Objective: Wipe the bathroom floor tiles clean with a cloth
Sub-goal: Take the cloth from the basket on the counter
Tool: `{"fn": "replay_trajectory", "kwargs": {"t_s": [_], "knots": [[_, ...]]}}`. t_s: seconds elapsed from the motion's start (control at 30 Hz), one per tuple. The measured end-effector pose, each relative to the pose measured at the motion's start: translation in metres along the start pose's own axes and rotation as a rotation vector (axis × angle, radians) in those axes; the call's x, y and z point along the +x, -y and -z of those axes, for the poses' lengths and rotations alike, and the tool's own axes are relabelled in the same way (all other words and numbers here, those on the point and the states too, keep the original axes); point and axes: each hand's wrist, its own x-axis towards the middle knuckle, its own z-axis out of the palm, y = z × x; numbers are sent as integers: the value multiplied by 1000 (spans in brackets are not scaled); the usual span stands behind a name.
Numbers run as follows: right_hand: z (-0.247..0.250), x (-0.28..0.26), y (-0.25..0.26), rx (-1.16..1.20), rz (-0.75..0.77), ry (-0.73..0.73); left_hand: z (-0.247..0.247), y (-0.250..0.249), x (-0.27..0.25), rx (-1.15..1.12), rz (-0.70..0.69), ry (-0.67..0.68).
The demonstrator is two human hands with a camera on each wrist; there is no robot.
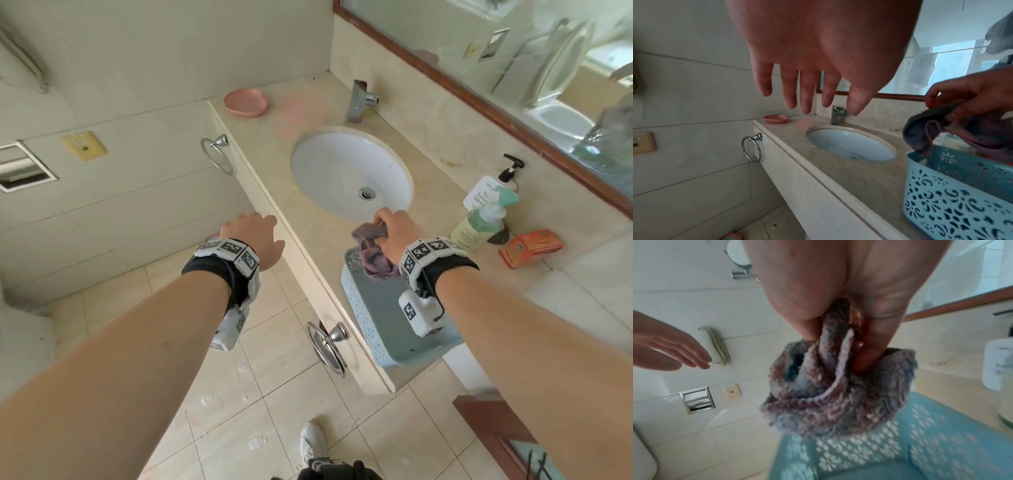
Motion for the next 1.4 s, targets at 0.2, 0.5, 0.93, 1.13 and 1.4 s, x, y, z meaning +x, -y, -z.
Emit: {"fn": "replay_trajectory", "kwargs": {"t_s": [0.2,0.5,0.93,1.13,1.4], "knots": [[24,-28,91,57,116,-110,25,65,-56,-53,65,-93],[-2,-101,256,28,374,-72,26,216,-193,-100,334,-149],[-48,-197,425,77,665,-33,-3,352,-364,-198,645,-227],[-51,-181,435,137,673,-46,-5,357,-342,-227,617,-212],[-59,-101,415,203,565,8,1,342,-246,-199,535,-131]]}}
